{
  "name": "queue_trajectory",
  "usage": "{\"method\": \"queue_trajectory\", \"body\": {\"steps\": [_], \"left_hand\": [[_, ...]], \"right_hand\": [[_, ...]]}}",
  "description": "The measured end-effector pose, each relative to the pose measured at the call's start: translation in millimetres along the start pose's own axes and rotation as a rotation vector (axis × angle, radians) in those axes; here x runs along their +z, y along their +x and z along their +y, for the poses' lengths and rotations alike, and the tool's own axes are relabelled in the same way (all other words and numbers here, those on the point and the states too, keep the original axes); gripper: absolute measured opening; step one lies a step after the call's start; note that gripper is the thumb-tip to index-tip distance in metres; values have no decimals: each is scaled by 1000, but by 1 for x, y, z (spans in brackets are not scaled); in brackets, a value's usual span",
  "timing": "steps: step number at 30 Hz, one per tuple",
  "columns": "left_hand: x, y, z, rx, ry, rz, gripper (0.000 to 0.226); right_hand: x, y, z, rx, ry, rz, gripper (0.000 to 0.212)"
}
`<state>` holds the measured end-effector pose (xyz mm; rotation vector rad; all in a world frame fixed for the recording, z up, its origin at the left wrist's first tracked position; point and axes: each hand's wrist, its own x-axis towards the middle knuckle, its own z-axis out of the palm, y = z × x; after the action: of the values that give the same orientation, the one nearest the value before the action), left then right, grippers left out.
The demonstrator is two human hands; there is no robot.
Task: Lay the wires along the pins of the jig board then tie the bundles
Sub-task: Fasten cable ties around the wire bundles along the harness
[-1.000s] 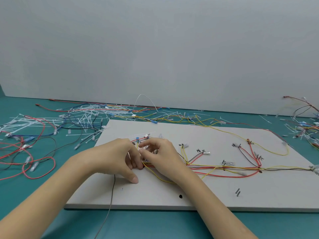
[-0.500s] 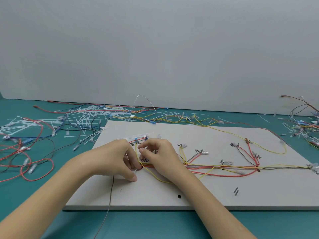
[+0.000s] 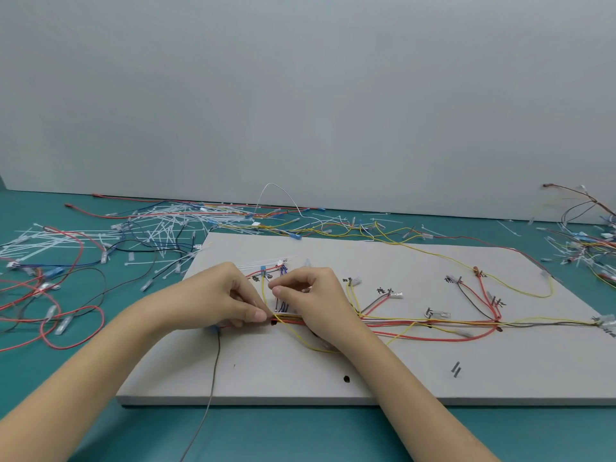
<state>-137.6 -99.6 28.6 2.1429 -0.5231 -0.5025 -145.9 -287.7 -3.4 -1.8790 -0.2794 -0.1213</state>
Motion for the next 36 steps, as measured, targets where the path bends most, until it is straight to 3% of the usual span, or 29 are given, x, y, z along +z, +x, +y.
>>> {"method": "queue_trajectory", "body": {"steps": [5, 9, 13, 17, 36], "left_hand": [[4, 5, -2, 5, -192, 131, 6], [11, 10, -3, 12, -280, 208, 22], [17, 13, -5, 56, -298, 189, 25], [19, 16, -7, 59, -315, 196, 23], [23, 18, -5, 29, -376, 168, 24]], "right_hand": [[-2, 0, 0, 47, 132, 7, 8], [-4, -2, -3, 57, 164, -35, 11], [-6, -3, -7, 70, 200, -55, 20], [-8, -2, -7, 105, 225, -57, 11], [-12, -4, -15, 239, 331, -55, 13]]}}
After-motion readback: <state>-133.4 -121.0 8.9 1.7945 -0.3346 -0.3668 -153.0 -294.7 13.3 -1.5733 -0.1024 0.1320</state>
